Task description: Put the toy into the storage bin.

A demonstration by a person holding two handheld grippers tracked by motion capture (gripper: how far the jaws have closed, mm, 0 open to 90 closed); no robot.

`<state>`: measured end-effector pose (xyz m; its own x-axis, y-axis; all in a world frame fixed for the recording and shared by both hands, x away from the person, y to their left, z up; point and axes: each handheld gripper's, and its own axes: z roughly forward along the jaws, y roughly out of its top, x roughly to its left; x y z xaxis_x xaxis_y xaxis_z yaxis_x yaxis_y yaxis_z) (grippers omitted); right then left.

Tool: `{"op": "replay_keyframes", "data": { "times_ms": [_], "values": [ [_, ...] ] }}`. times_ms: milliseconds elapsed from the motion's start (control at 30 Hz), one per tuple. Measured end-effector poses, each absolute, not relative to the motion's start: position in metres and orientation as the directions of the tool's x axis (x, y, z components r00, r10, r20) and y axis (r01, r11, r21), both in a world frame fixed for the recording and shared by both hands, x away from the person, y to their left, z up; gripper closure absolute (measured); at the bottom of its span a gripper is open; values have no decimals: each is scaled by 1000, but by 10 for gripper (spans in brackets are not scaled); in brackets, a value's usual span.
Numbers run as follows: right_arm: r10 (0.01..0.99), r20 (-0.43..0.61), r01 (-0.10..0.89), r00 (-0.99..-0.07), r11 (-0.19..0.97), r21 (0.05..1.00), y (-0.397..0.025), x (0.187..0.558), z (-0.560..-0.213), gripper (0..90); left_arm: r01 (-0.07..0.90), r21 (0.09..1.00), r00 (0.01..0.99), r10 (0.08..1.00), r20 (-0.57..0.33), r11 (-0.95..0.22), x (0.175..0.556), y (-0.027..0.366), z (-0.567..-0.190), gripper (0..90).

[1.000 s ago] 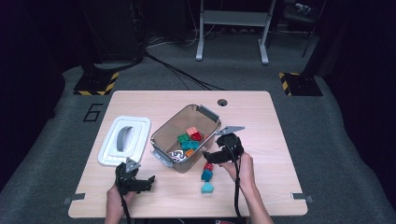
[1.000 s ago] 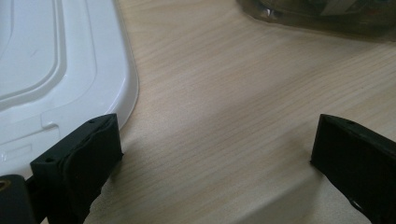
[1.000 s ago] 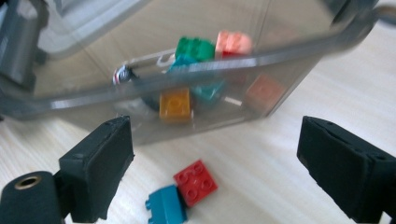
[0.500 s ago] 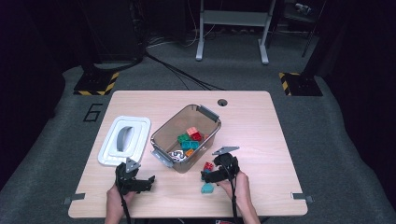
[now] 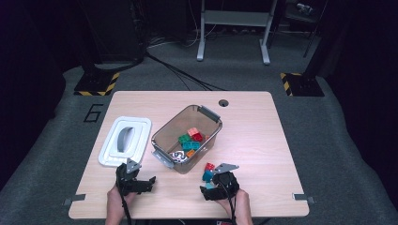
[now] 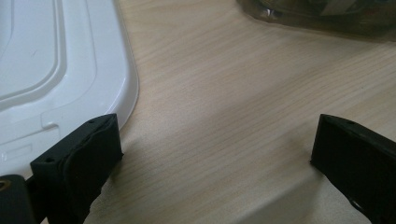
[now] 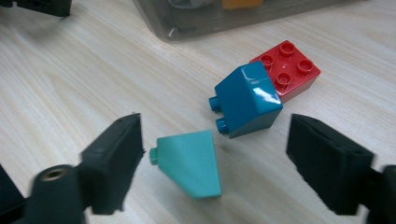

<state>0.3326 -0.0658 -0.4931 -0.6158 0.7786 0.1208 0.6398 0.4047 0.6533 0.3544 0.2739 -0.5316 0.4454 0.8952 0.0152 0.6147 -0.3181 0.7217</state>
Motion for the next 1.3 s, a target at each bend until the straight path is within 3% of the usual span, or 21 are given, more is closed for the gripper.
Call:
{"op": "replay_keyframes", "data": {
  "times_ms": [33, 167, 467, 500, 933, 967, 1300],
  "values": [
    [779, 121, 640, -616, 405, 653, -66, 333, -493, 228, 613, 723, 447, 895, 15, -319, 354, 274, -532, 16],
    [754, 96, 610, -650, 442, 658, -68, 328, -495, 366, 615, 722, 445, 895, 15, -318, 354, 274, -532, 15],
    [744, 111, 620, -659, 453, 641, -62, 326, -500, 494, 615, 722, 445, 895, 13, -317, 354, 274, -532, 16],
    [741, 92, 613, -665, 472, 634, -61, 327, -500, 553, 615, 721, 448, 894, 14, -320, 355, 274, -532, 15],
    [754, 132, 635, -643, 430, 642, -72, 331, -497, 570, 616, 721, 446, 895, 14, -318, 354, 274, -532, 16],
    [761, 175, 656, -624, 390, 646, -79, 332, -492, 570, 618, 719, 446, 895, 12, -317, 354, 274, -531, 16],
    [783, 186, 652, -594, 333, 681, -102, 350, -466, 571, 616, 721, 446, 895, 13, -317, 354, 274, -532, 16]
  ]
}}
